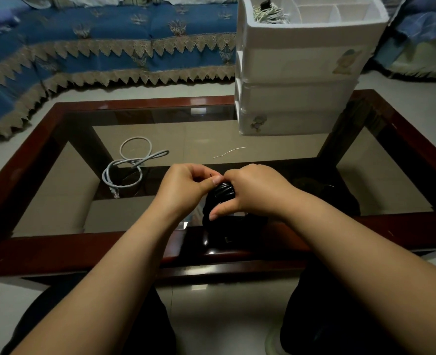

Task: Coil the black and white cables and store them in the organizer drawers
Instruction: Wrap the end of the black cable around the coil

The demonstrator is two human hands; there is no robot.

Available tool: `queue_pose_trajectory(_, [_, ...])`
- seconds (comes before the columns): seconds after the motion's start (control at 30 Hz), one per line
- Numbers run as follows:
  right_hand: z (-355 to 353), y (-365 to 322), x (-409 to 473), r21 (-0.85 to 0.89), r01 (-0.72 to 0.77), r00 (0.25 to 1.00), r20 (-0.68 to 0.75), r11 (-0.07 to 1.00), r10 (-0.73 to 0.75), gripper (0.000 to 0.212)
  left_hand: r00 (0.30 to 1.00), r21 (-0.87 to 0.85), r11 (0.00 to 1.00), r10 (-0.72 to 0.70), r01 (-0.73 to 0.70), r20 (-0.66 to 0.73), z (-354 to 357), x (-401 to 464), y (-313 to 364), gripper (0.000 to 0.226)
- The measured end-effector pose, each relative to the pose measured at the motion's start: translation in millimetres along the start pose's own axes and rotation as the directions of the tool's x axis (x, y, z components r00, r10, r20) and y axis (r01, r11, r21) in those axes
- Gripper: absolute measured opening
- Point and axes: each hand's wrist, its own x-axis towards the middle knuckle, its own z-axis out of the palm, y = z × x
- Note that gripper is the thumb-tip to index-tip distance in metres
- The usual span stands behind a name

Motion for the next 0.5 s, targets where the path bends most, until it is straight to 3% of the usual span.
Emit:
queue_pose_trajectory(0.07, [2.0, 0.9, -1.0, -0.056, 0.017, 1.000, -0.006, 0.998, -0.017, 0.069, 0.999, -0.048, 0.998, -0.040, 0.041, 0.013, 1.7, -0.1, -1.1, 0.015])
queue_pose_trajectory(0.17, [3.8, 1.3, -4.2, -0.112, 0.038, 0.999, -0.011, 0.993, -0.039, 0.064, 0.990, -0.140, 0.980, -0.136, 0.141, 0.044, 2.6, 1.6, -4.4, 0.034])
queue_pose_trajectory(0.33, [8.1, -1.7, -6.6, -0.210, 0.071, 0.996, -0.031, 0.975, -0.079, 0.063, 0.975, -0.178, 0.959, -0.213, 0.222, 0.068, 5.8, -2.8, -4.5, 0.011])
queue_pose_trajectory(0.5, [8.9, -1.8, -6.1, -0.255, 0.067, 0.995, -0.056, 0.965, -0.084, 0.067, 0.970, -0.152, 0.958, -0.236, 0.242, 0.054, 4.1, -5.6, -2.6, 0.004])
